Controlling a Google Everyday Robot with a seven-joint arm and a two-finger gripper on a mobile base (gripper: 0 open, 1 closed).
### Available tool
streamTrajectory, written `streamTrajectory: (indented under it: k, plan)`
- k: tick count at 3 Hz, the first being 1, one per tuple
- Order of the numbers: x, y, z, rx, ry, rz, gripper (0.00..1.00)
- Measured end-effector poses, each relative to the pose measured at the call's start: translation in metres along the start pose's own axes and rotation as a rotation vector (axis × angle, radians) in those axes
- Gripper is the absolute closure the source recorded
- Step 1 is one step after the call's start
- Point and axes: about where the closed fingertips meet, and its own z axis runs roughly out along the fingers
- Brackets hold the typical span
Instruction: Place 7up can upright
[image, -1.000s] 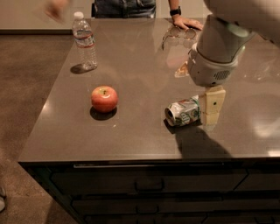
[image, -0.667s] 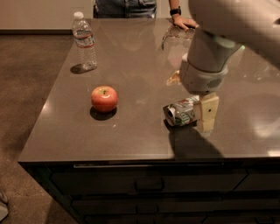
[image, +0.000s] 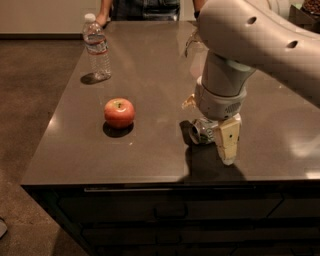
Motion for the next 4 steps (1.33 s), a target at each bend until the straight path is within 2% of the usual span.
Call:
streamTrajectory:
  k: [2,3,4]
  plan:
    - [-0.004,-0.003,0.01,-0.023,0.019,0.01,0.39]
    - [-0.002,-0.012,0.003,-0.024,0.02,0.047,0.64]
    - [-0.003,-0.029,-0.018,0.001,-0.018,0.089,0.87]
